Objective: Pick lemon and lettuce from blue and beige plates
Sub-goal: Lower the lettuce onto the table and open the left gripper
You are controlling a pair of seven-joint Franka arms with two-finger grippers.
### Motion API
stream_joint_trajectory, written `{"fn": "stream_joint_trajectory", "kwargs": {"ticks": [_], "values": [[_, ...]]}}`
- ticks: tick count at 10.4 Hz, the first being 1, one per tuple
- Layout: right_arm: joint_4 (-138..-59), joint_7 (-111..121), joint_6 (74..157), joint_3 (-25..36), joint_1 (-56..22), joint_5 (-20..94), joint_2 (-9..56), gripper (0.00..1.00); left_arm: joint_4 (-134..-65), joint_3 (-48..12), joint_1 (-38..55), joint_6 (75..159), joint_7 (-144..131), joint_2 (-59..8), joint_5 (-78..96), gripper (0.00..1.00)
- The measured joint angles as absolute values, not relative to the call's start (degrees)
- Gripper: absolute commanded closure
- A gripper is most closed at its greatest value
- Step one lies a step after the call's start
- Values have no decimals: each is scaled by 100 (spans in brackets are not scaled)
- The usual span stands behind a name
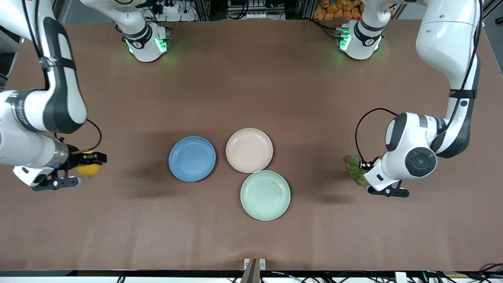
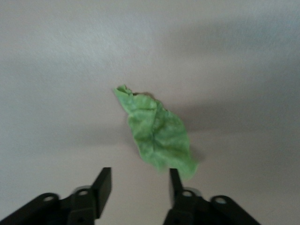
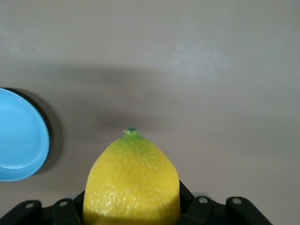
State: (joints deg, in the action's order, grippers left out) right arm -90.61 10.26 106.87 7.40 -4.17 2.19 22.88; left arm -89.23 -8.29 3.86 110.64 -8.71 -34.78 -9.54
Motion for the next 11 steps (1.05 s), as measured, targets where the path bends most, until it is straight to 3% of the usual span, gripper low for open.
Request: {"fn": "stream_joint_trajectory", "kwargs": {"ticks": [6, 11], "values": [[-11418, 1059, 12819, 727, -367, 219, 1462, 57, -9653, -1080, 387, 11055, -2294, -2985, -887, 0], [-12644, 1060, 14581, 734, -373, 219, 1567, 57, -11550, -1089, 192, 11692, -2396, -1563, -161, 0]]}}
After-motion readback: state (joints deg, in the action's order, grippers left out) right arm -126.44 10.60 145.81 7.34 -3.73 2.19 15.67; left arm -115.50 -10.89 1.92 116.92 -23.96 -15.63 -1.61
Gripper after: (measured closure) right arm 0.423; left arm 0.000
